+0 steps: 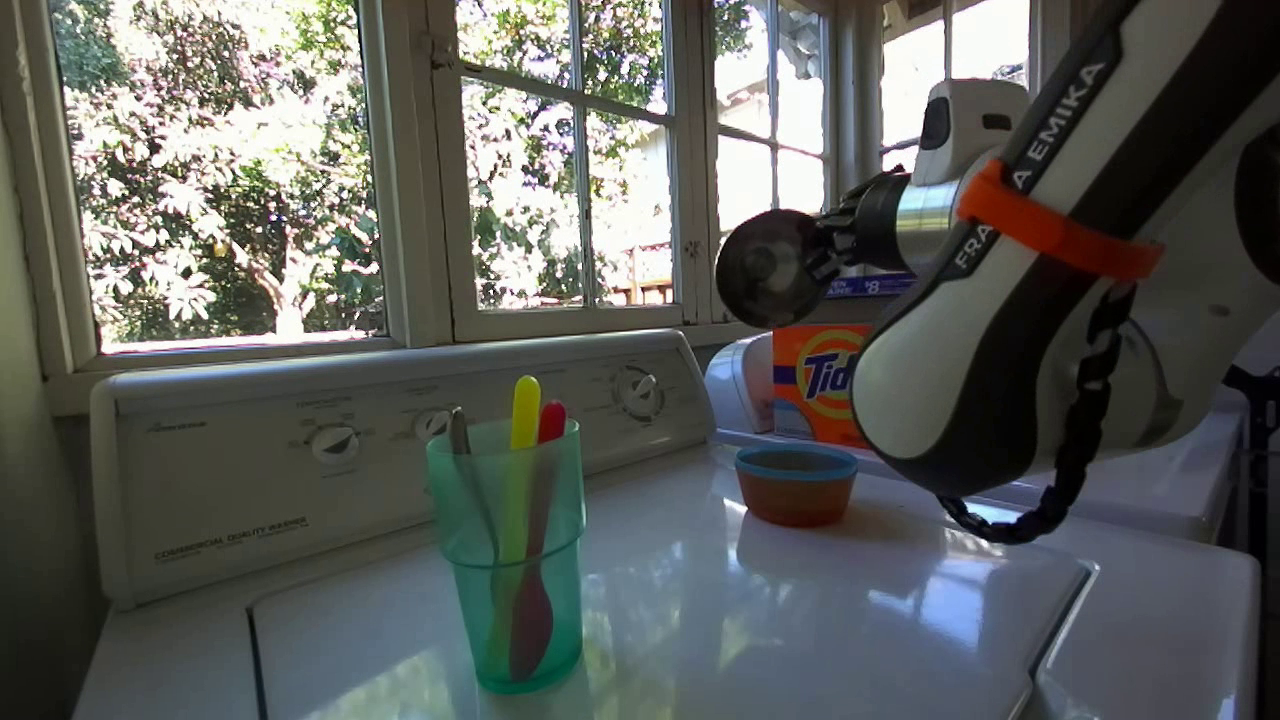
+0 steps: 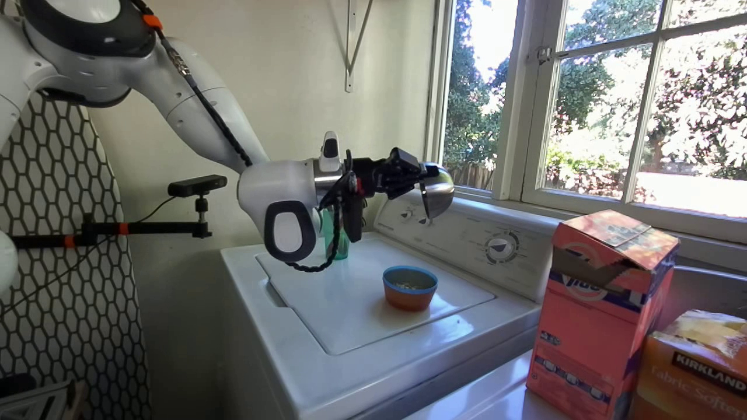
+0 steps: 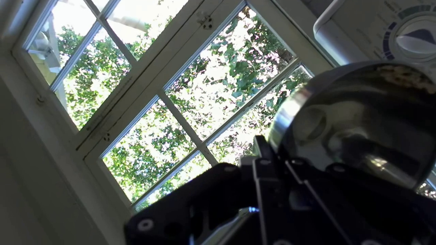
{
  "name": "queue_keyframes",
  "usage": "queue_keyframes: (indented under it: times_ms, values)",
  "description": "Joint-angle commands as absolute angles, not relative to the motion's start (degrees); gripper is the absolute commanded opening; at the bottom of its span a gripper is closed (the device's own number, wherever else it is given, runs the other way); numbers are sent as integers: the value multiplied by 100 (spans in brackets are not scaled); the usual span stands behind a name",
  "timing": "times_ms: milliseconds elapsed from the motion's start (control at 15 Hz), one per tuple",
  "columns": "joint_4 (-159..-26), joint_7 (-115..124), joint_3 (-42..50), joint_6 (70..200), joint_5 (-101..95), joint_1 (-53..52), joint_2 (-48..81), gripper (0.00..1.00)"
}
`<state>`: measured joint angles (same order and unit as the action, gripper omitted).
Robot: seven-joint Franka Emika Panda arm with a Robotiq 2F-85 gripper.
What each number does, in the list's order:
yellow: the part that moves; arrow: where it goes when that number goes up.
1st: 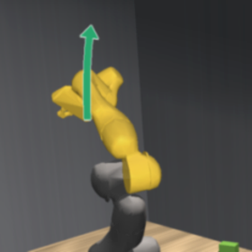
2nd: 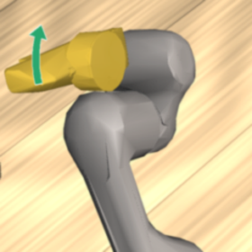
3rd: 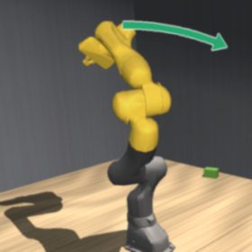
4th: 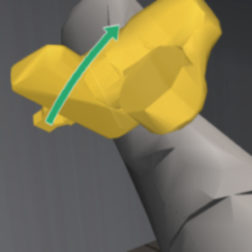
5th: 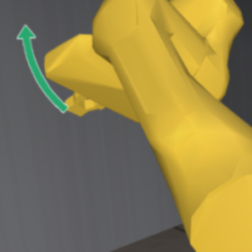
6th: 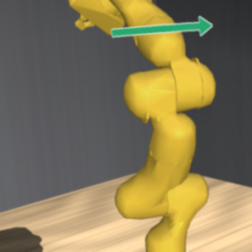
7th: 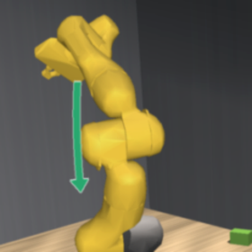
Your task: Move the object from the silver bowl into the orange and light blue bowl
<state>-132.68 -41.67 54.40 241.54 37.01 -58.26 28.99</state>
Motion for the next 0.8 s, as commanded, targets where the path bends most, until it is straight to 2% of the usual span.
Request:
queue_keyframes:
  times_ms: [0,333,733]
  values:
    - [-13531,-3500,6195,24260,3939,-6586,3599,1]
    - [-13931,-2873,6697,24259,4199,-7149,4197,1]
    - [-14161,-2459,6586,24259,4357,-6942,4672,1]
